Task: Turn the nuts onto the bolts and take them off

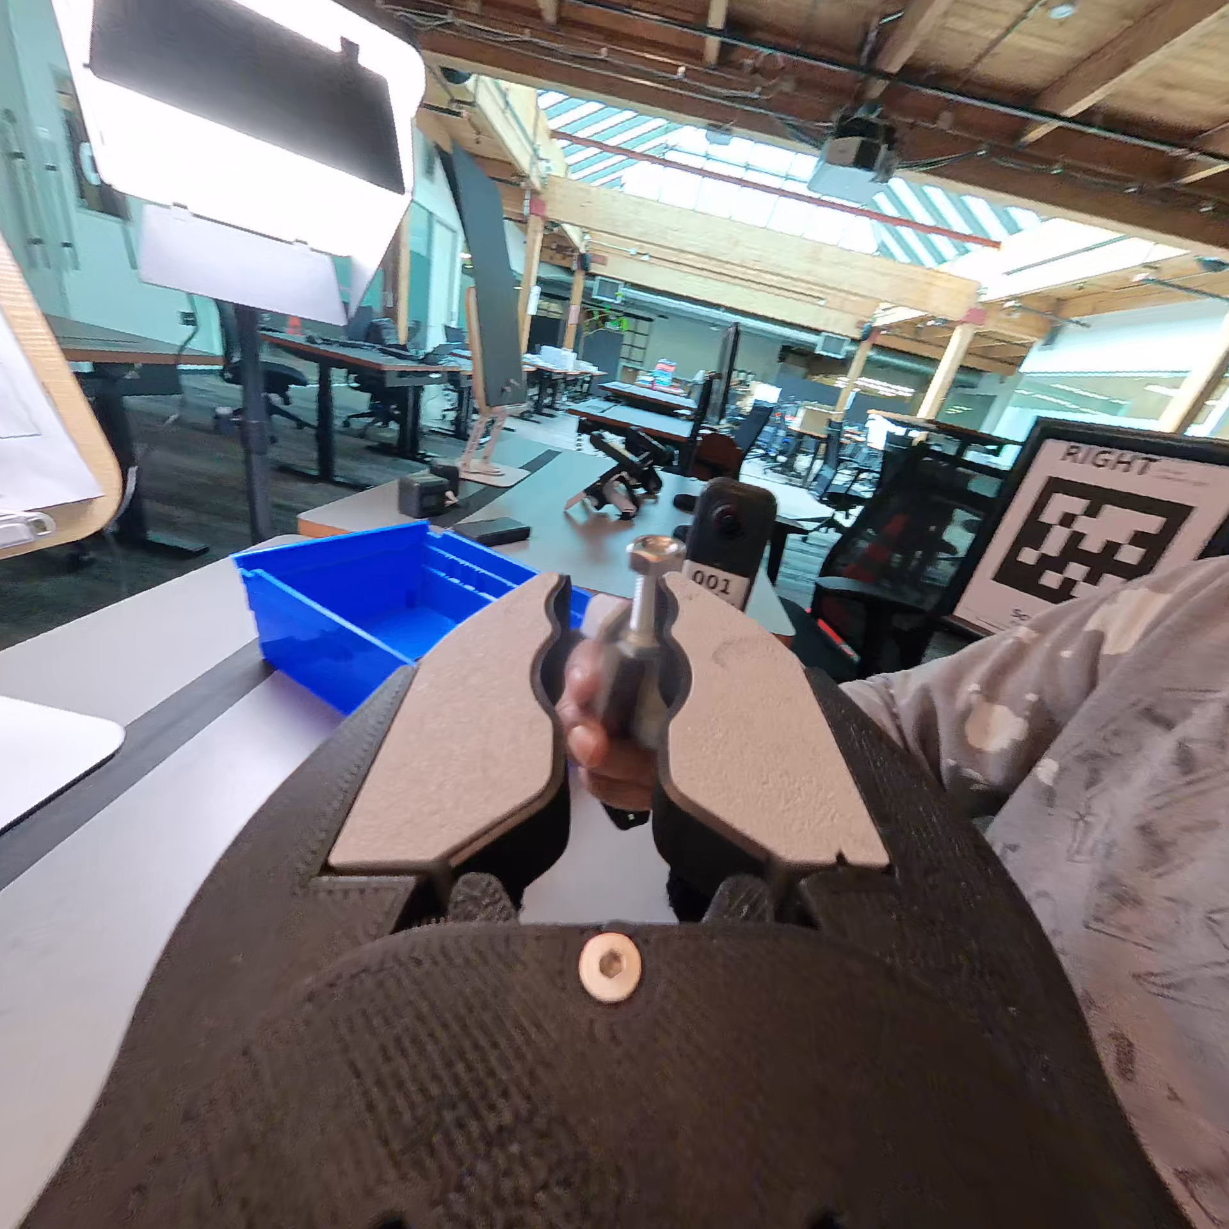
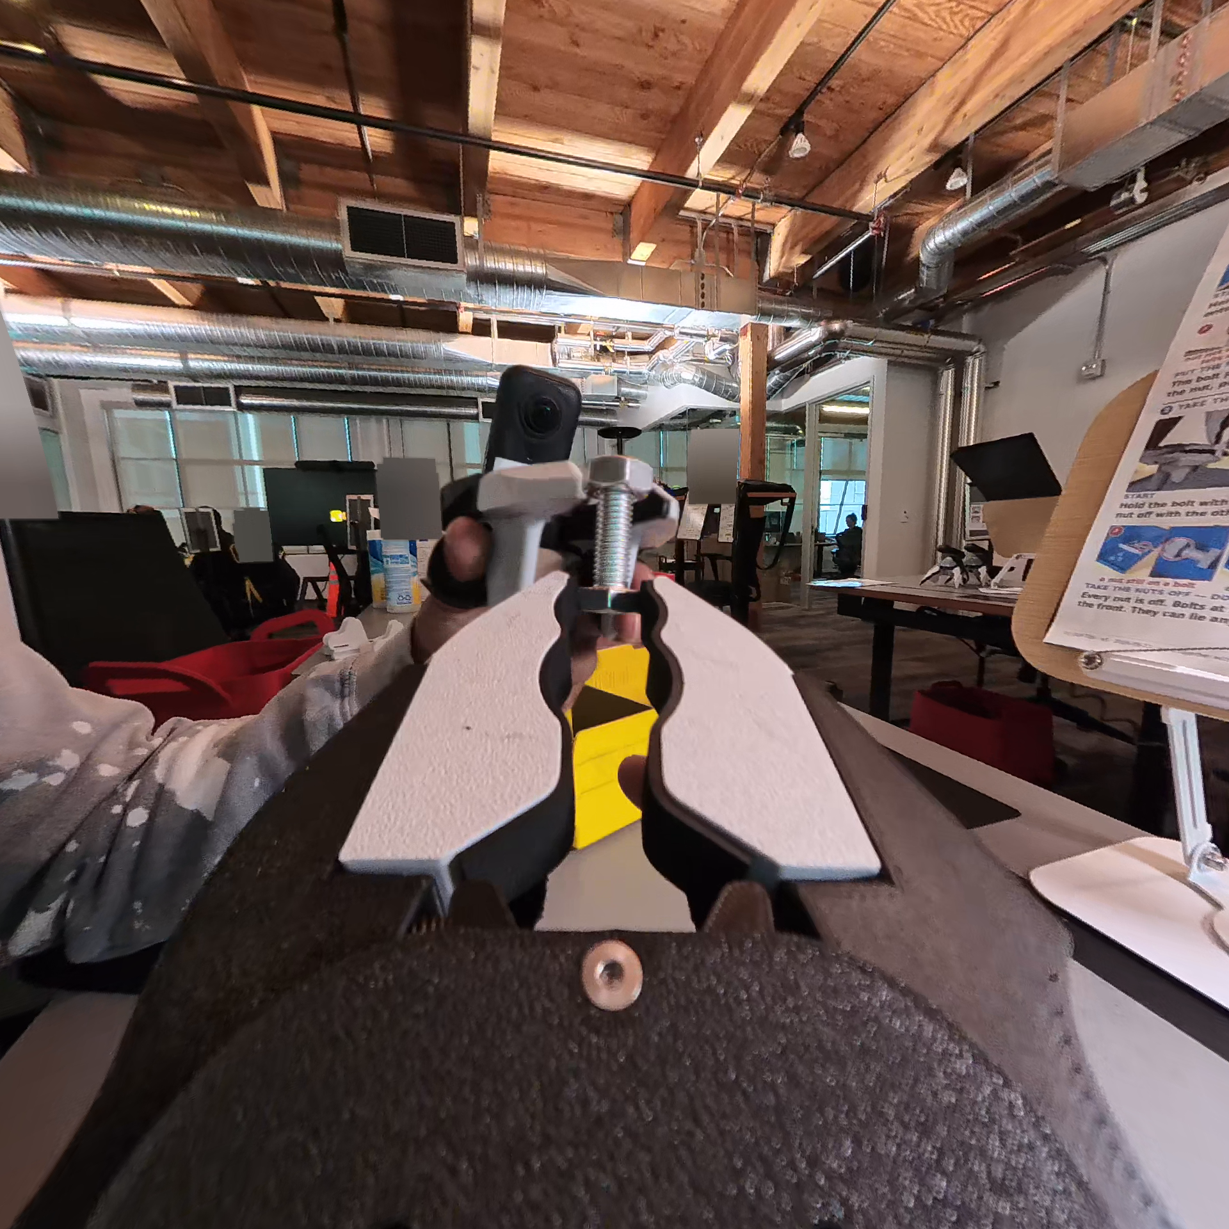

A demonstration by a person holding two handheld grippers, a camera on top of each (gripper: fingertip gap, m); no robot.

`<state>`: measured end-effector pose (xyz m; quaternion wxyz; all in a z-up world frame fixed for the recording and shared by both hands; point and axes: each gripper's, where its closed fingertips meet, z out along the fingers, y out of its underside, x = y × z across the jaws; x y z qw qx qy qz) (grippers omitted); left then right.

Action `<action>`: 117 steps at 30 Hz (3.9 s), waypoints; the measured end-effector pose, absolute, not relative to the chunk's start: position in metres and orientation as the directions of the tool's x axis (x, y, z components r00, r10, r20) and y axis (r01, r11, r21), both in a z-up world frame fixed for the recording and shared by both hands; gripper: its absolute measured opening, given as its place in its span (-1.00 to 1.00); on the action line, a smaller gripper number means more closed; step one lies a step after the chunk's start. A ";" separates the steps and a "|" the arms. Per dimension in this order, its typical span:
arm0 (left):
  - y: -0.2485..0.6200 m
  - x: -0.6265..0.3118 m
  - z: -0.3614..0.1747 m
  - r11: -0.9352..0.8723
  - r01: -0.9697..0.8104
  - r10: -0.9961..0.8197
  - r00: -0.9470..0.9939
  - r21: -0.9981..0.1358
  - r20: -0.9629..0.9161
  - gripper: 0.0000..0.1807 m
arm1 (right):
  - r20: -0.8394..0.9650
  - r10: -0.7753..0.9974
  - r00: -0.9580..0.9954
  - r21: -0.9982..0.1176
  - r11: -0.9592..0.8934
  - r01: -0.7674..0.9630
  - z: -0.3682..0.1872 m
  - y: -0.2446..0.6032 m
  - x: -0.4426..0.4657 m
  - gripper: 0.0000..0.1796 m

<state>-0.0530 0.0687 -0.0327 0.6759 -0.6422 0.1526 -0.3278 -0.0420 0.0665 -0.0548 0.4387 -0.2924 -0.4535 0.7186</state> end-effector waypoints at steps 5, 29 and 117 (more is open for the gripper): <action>0.070 -0.039 -0.036 -0.052 0.243 -0.668 0.712 -0.969 0.214 -0.75 | -0.020 0.897 -0.441 -0.919 -0.190 -0.344 -0.061 0.061 -0.047 -0.80; 0.077 -0.035 -0.056 -0.079 0.130 -0.655 0.741 -0.988 0.149 -0.80 | -0.001 0.913 -0.407 -0.967 -0.105 -0.234 -0.082 0.062 -0.057 -0.80; 0.077 -0.050 -0.059 -0.139 0.167 -0.621 0.753 -0.976 0.218 -0.68 | -0.017 0.922 -0.387 -0.957 -0.127 -0.261 -0.072 0.073 -0.051 -0.80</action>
